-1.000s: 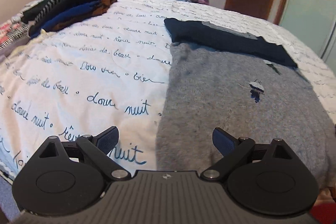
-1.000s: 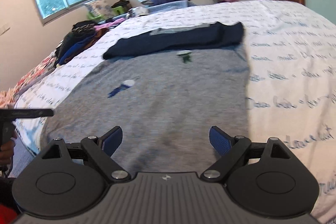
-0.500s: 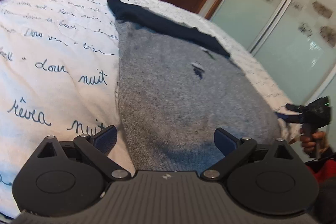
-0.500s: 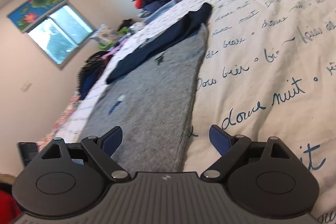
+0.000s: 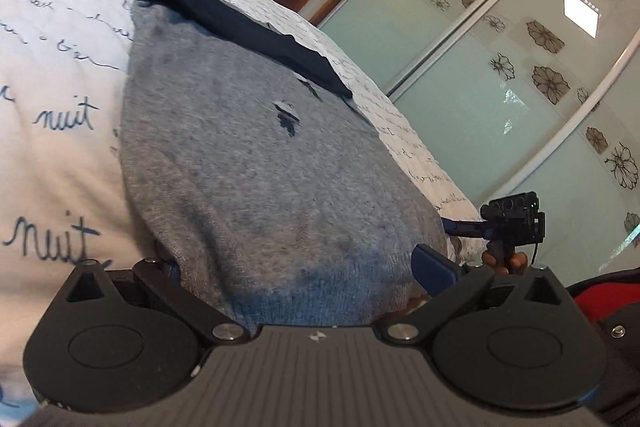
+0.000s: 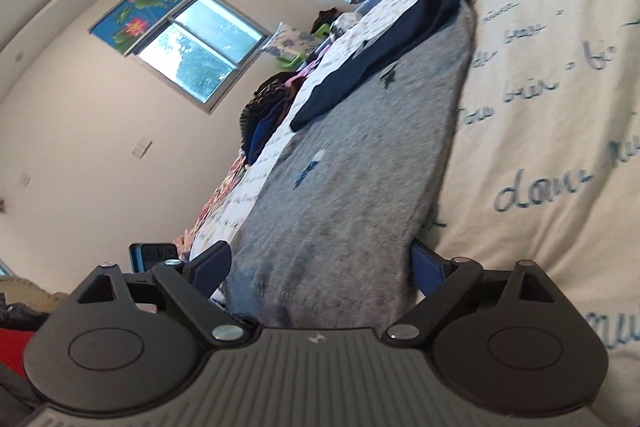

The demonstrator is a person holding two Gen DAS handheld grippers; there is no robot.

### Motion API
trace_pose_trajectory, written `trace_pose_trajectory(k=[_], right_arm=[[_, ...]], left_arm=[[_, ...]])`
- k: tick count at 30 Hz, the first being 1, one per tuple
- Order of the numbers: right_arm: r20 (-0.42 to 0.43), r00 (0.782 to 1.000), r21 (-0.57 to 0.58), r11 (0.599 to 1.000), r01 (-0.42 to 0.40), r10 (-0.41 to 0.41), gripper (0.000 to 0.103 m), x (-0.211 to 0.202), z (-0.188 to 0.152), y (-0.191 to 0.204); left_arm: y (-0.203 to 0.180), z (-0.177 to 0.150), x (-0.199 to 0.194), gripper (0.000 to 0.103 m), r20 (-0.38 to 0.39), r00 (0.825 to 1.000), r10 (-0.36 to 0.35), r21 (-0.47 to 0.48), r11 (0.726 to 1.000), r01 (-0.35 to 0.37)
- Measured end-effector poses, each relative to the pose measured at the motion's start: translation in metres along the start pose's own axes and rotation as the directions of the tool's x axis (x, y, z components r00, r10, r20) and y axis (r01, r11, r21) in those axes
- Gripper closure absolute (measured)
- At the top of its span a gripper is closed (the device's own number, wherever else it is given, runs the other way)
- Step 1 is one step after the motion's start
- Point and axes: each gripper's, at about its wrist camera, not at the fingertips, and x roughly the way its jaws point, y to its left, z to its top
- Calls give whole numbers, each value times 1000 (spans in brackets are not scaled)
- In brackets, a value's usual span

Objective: Fold small clothes
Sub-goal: 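Move both grippers down to the grey sweater hem edge, then close both grippers on the grey sweater hem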

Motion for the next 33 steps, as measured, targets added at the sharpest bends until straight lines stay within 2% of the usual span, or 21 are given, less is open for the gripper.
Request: trace_pose_trajectory(k=[3,7,10,14,15,17,22,24,27,30,32,33], right_arm=[[-51,995,8,997,-80,81,6,22,1,7],[-103,994,-86,996,13,-22,7,48,3,21],[-107,994,-77,996,-36,27,7,38,-2,19],[-155,986,-117,990,-76,57,7,28,-16,25],[-186,980,-108,989,-97,76,7,28,-28,27],[-173,983,-114,990,-87,67,8,32,-34,27],[-117,982,-54,987,-154,147,8,51,-26,24],[-117,983,-71,986,-149,140,8,59,-23,27],[-116,987,-106,987,-122,110,9,62,-26,33],[-94,991,-78,992,-101,93,18,56,-30,28],[-89,992,-59,994,-92,87,38,54,-30,24],[-86,993,-23,997,-78,75,42,51,-29,18]], left_arm=[[2,1,3,2,5,1000,-13,-17,1000,13],[6,-1,-3,2,4,1000,-20,-31,999,20],[7,-3,-6,2,9,1000,-27,-35,999,27],[10,-4,-9,3,17,999,-36,-45,998,36],[9,-3,-8,3,17,999,-35,-44,998,36],[8,-3,-8,5,17,999,-29,-39,999,30],[7,-4,-8,9,19,1000,-25,-31,999,26],[8,-4,-9,10,15,999,-35,-35,999,36],[7,-5,-10,18,-2,1000,-28,-23,999,28],[12,-7,-14,29,0,1000,-20,-32,999,20],[16,-10,-18,33,7,999,-32,-54,998,32],[17,-11,-20,33,9,999,-37,-60,998,37]])
